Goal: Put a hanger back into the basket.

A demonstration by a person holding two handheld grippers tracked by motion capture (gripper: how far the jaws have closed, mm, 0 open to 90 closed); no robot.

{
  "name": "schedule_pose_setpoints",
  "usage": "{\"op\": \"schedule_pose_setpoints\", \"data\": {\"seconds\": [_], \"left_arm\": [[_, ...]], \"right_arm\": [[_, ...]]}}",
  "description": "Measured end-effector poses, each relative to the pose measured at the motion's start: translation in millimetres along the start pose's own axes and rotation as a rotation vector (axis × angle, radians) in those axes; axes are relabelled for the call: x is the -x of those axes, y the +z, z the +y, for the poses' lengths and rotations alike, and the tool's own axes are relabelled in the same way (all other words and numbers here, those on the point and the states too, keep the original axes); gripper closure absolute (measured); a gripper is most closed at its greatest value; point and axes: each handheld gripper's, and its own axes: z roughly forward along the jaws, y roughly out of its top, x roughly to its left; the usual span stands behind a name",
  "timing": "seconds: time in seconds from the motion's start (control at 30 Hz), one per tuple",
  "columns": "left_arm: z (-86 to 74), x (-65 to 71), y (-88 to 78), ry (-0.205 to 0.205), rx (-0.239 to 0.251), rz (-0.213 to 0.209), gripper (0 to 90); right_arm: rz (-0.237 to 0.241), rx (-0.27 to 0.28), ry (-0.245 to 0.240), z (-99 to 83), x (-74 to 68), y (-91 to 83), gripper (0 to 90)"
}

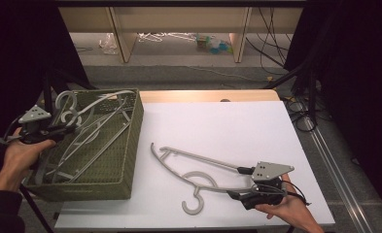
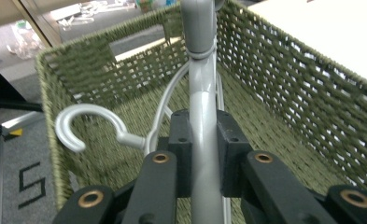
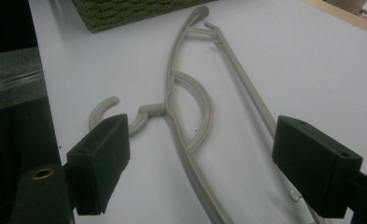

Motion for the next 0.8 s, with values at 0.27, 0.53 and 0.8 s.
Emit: {"op": "schedule_pose_setpoints", "data": {"seconds": [0.27,0.53,0.8], "left_arm": [[-8.1,-0.5,10.7,0.045,-0.083,-0.021,78.8],[-14.4,4.0,32.7,0.027,-0.101,-0.025,78.2],[-24.3,-4.6,39.2,-0.008,-0.132,-0.029,77.0]], "right_arm": [[0.005,-0.005,-0.001,-0.5,0.3,0.4,20.3],[0.003,-0.009,0.002,-1.4,0.5,1.1,20.3],[0.008,-0.014,0.002,-2.1,0.5,2.6,20.3]]}}
